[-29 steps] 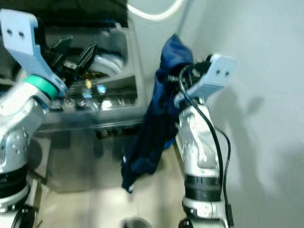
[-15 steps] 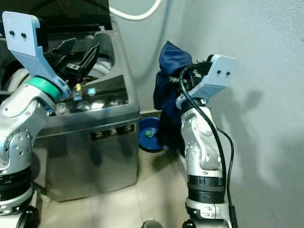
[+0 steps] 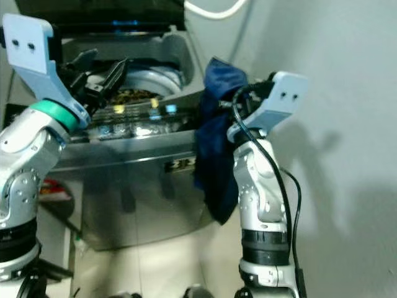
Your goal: Clothes washing
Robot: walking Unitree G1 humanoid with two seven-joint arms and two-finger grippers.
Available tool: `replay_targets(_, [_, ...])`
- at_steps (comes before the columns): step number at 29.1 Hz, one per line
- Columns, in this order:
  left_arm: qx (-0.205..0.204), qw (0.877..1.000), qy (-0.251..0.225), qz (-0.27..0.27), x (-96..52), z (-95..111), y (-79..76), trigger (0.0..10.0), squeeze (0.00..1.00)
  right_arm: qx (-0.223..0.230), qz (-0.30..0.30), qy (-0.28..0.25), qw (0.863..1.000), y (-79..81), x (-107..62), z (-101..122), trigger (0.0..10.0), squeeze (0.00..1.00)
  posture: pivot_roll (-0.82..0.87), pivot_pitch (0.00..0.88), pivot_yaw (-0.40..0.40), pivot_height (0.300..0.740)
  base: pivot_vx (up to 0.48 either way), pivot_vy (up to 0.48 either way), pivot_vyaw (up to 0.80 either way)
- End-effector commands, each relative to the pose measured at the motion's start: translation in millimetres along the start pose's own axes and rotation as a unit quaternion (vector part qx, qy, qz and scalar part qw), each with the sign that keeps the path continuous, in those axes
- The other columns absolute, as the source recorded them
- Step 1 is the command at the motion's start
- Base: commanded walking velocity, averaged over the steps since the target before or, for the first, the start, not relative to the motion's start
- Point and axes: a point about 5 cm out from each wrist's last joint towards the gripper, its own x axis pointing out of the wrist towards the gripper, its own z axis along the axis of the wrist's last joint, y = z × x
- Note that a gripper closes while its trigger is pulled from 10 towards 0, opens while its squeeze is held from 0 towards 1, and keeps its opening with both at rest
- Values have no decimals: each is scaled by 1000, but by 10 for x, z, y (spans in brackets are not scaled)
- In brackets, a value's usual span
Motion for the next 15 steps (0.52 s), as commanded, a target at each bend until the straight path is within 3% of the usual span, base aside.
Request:
replay_targets(1, [-1,1000,4,-4,-5,-25,-22,10000,0,-5,2,-13,1000,1,1,54,10000,0,58,71,26,740,0,0,0])
replay_targets(9, [4,1000,7,0,-1,-35,-10,10000,0,-6,4,-13,1000,6,-4,52,10000,0,58,69,26,740,0,0,0])
replay_targets(13, [45,998,-25,29,26,38,47,10000,0,-22,39,-38,998,128,-1,119,10000,0,58,65,27,740,0,0,0])
replay_targets(15, [66,996,-45,44,32,86,71,10000,0,-28,59,-60,996,211,6,197,10000,0,56,63,29,740,360,0,0])
